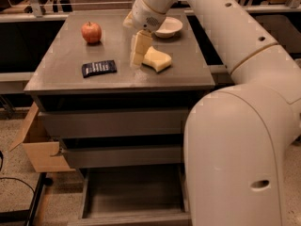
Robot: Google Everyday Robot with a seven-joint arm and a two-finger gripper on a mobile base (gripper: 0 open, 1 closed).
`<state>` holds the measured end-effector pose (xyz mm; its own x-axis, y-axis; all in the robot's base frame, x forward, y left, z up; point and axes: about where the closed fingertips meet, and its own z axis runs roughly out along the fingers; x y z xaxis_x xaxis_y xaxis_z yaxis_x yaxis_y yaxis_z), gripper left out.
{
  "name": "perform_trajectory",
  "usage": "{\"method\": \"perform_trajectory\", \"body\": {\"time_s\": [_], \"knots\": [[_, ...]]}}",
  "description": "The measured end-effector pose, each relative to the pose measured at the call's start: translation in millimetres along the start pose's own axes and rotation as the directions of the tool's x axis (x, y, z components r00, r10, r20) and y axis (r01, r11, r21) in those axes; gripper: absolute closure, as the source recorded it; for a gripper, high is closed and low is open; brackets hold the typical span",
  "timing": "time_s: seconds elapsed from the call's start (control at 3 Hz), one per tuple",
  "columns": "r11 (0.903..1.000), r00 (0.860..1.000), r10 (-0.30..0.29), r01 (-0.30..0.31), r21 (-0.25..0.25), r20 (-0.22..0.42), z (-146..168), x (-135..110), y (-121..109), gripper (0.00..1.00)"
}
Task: Place rxbar blueberry into bottom drawer
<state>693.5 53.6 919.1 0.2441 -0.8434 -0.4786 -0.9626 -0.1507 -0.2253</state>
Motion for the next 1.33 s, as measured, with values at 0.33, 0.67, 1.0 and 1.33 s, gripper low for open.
{"method": "perform_trajectory", "body": {"time_s": [0.33, 0.67, 1.0, 1.33], "knots": [[0.9999, 0.999, -0.016, 0.016, 0.0, 0.048, 17.4, -17.5, -8.0, 0.0], [0.9997, 0.993, -0.018, 0.02, -0.011, 0.118, 41.7, -38.8, -12.7, 0.0], [0.9984, 0.99, -0.031, 0.037, -0.043, 0.139, 63.7, -53.3, -13.2, 0.0], [0.9977, 0.993, -0.035, 0.042, -0.054, 0.117, 84.7, -57.9, -21.7, 0.0]]}}
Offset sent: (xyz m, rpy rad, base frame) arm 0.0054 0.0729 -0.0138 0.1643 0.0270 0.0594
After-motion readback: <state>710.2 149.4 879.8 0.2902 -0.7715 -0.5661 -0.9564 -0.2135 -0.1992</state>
